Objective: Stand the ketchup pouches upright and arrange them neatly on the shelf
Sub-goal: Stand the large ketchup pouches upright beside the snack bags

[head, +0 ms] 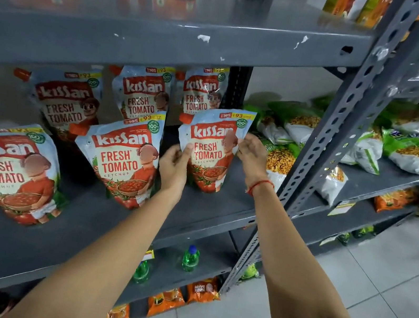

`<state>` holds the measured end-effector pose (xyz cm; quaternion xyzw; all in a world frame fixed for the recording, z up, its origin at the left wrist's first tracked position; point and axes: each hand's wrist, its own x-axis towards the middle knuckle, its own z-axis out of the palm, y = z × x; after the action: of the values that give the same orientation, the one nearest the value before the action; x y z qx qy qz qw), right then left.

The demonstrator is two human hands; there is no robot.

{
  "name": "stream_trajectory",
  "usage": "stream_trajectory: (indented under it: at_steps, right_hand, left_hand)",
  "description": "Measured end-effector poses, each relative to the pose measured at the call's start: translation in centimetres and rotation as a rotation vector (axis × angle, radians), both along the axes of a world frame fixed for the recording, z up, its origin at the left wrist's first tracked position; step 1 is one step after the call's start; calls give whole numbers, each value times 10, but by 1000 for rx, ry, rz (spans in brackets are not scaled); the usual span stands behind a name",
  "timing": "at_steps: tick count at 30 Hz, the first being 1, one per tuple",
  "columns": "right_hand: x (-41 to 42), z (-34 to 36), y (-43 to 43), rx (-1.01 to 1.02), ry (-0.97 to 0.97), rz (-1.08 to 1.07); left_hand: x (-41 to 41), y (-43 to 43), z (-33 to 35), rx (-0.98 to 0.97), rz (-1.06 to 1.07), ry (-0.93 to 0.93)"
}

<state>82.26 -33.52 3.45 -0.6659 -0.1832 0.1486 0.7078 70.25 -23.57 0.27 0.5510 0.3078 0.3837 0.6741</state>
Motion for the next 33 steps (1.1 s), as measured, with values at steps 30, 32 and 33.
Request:
stream_trajectory:
  at_steps: [30, 32, 33]
  right_hand:
    - [-3, -69, -25, -170, 194, 137]
    - [-4, -69, -28, -171, 186, 90]
    - [-6, -69, -30, -170, 183, 61]
  left_hand:
    - [3, -13, -44, 440, -322, 522]
    - [3, -18, -42, 467, -318, 540]
    - [3, -21, -42, 483, -316, 543]
